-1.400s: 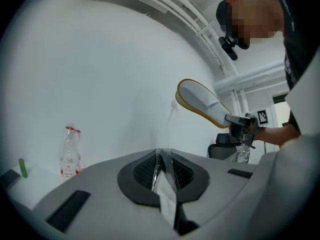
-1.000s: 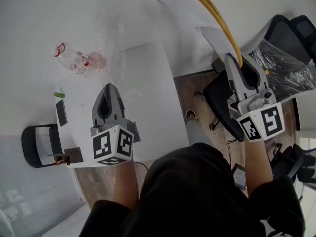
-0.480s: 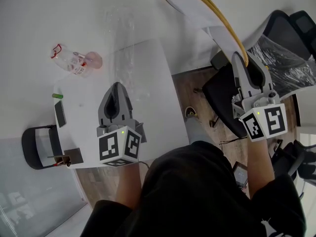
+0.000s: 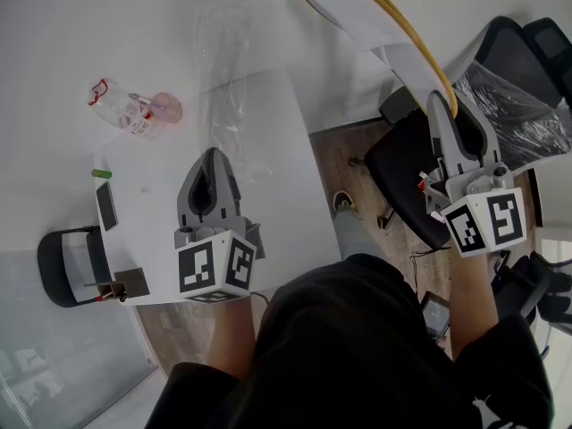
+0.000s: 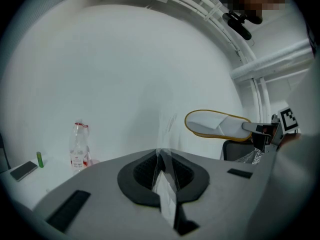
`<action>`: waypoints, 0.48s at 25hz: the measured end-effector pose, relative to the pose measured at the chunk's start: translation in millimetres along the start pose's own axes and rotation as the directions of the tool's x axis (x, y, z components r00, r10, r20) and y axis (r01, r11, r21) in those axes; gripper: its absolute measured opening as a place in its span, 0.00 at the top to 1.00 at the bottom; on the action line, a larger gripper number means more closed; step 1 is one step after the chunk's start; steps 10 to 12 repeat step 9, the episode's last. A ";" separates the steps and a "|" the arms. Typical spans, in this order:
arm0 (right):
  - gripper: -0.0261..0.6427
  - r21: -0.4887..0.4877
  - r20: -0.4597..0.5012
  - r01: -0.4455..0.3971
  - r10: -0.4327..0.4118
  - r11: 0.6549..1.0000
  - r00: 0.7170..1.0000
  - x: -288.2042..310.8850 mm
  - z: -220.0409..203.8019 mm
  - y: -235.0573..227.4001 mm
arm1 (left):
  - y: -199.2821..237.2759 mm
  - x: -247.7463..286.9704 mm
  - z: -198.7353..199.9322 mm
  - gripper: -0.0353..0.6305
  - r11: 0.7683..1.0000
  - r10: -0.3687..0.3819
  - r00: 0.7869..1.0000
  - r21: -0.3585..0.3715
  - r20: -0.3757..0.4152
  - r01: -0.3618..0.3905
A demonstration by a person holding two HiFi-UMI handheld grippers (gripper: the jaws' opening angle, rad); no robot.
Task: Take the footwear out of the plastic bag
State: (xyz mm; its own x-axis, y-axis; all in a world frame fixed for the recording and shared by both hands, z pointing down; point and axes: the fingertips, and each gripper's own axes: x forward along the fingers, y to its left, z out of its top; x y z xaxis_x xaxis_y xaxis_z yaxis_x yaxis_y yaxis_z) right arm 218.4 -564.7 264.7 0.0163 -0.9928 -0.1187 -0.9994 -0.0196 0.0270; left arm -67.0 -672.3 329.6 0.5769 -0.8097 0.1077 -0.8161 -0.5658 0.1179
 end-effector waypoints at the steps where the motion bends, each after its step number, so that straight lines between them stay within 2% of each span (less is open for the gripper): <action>1: 0.86 0.002 0.000 -0.003 0.003 1.000 1.000 0.1 -0.1 0.6 | 0.0 -0.2 0.5 0.91 1.000 0.000 1.000 0.000 0.000 0.000; 12: 0.86 0.008 -0.005 -0.026 0.027 1.000 1.000 2.6 -1.1 9.2 | 3.5 -2.1 2.8 0.91 1.000 -0.003 1.000 -0.007 0.003 0.003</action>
